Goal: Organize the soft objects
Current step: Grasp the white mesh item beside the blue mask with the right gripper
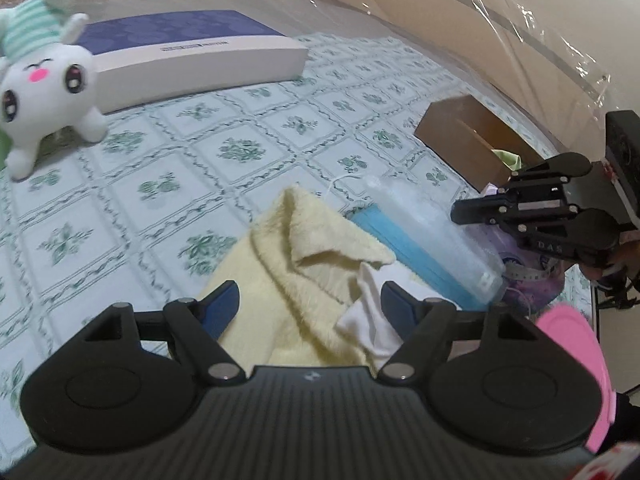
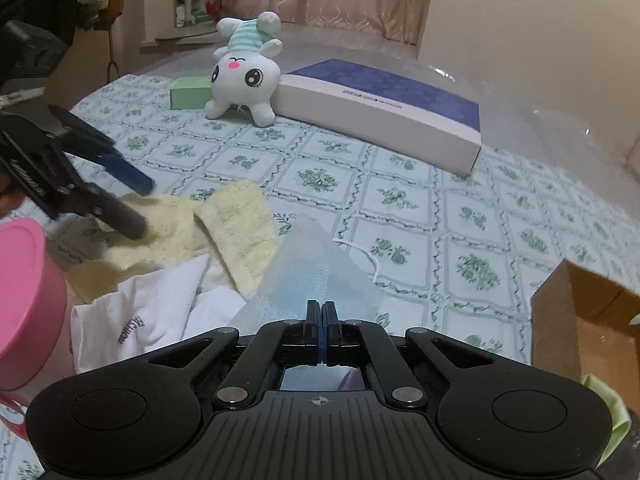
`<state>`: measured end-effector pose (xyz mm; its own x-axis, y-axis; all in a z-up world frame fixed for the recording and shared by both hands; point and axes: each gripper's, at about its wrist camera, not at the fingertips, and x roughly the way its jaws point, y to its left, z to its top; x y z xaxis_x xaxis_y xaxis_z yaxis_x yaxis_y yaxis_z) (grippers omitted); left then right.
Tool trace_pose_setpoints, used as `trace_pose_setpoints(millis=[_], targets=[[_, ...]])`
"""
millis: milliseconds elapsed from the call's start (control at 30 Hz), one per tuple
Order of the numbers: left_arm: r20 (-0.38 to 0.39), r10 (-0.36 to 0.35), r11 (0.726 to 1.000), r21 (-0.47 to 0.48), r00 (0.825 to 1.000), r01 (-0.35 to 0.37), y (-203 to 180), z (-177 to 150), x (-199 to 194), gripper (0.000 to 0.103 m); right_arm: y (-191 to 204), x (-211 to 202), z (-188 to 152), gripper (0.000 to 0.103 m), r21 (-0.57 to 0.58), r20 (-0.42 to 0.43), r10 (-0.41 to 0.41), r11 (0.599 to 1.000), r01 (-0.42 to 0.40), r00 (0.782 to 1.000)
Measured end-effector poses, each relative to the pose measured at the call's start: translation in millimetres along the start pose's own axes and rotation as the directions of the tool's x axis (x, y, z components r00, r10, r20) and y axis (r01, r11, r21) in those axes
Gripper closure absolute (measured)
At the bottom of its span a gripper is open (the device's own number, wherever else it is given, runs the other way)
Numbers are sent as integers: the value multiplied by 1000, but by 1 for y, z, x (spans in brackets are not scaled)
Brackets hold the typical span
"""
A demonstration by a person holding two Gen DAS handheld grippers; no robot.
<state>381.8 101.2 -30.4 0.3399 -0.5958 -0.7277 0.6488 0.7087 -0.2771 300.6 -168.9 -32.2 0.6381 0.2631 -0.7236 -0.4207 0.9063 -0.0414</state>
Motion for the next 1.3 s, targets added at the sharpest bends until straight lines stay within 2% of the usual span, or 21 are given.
trace_pose_setpoints(millis=[200,233,267,300,367,567,733,767,800,833,900,967,1233,1300], targets=[[-37,-21,999,29,999,22,-5,11,22,28,-1,12,-4,100,47,-53,53,998,-51,997],[-41,-21,999,33,999,22,-6,13,25,28,1,14,-6,96,45,-60,56,998,-53,997],[-45,-20,999,40,999,22,-8,14,27,28,3,15,-7,82,41,-68,52,998,-49,996],[-47,-23,999,48,999,25,-9,14,28,28,4,17,-8,57,38,-77,45,998,-42,996],[-47,-27,998,61,999,30,-12,16,29,28,5,16,-11,41,43,-75,65,997,-62,995],[-59,-30,997,70,998,34,-12,21,31,28,20,28,-15,38,-53,-122,41,997,-48,992],[-66,-45,996,78,997,50,-11,26,31,28,30,39,-17,39,-164,-168,20,985,-48,986],[-71,-50,995,84,996,56,-11,27,32,28,30,40,-17,42,-167,-170,20,985,-49,985],[-75,-55,994,88,996,62,-12,27,33,28,29,41,-18,54,-162,-174,27,985,-56,984],[-81,-59,993,94,995,67,-13,28,33,28,27,42,-18,60,-152,-179,40,986,-68,983],[-97,-65,991,110,993,76,-15,28,36,28,24,40,-17,92,-148,-168,36,987,-61,985],[-108,-79,989,116,991,92,-17,29,37,28,19,37,-17,102,-133,-150,32,990,-52,988],[-175,-132,979,130,976,155,-28,31,48,28,-4,5,2,103,-83,-5,-35,996,34,999],[-197,-144,977,126,970,171,-29,33,52,31,-8,0,8,103,-73,15,-48,996,49,999]])
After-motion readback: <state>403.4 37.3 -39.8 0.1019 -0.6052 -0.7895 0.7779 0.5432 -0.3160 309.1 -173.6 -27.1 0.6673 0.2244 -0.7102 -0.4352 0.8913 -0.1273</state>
